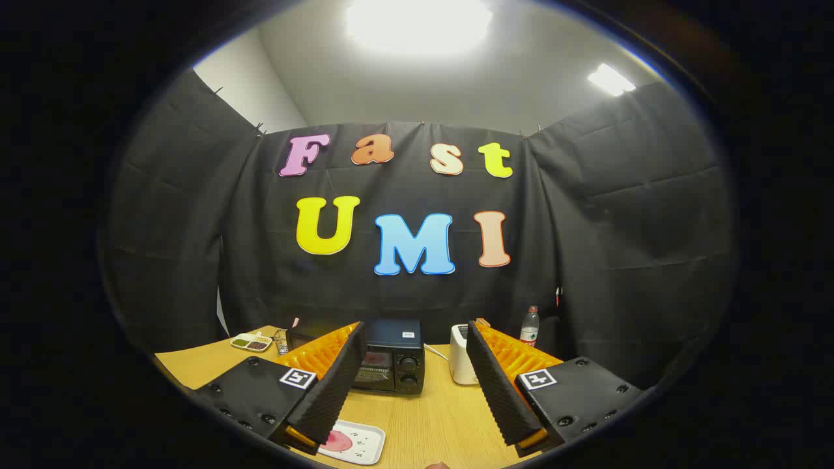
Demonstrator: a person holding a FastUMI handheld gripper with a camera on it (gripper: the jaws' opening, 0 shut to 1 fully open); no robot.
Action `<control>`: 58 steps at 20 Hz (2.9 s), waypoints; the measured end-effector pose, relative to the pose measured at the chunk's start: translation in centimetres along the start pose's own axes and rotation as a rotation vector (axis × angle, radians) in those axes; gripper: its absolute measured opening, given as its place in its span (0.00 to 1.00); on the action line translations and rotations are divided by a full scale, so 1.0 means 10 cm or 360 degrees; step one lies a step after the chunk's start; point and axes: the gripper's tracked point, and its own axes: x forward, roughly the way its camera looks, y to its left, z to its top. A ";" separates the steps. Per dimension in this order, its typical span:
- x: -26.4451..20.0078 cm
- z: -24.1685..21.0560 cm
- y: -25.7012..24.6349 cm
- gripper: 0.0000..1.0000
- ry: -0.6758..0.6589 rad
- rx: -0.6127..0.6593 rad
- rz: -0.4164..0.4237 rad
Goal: Open the toaster oven, put the food inside, and close the toaster oven door.
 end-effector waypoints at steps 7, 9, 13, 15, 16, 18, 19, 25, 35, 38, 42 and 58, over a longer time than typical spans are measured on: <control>0.01 0.01 0.09 0.97 -0.0001 0.0016 0.0027; 0.03 0.01 0.07 0.97 0.0000 0.0023 0.0021; 0.06 0.04 0.05 0.97 -0.0009 0.0032 0.0011; 0.07 0.03 0.05 0.97 -0.0007 0.0031 0.0012; 0.07 0.04 0.06 0.97 -0.0006 0.0032 0.0012; 0.10 0.06 0.10 0.97 -0.0005 0.0037 0.0014; 0.12 0.06 0.12 0.97 -0.0006 0.0038 0.0018; 0.37 0.12 0.38 0.97 -0.0014 0.0048 0.0065; 1.07 0.03 0.97 0.97 0.0001 0.0078 0.0197; 1.29 -0.10 1.16 0.97 0.0042 0.0097 0.0233; 1.59 -0.37 1.38 0.97 0.0132 0.0123 0.0264; 2.43 -1.54 1.90 0.96 0.0512 0.0153 0.0230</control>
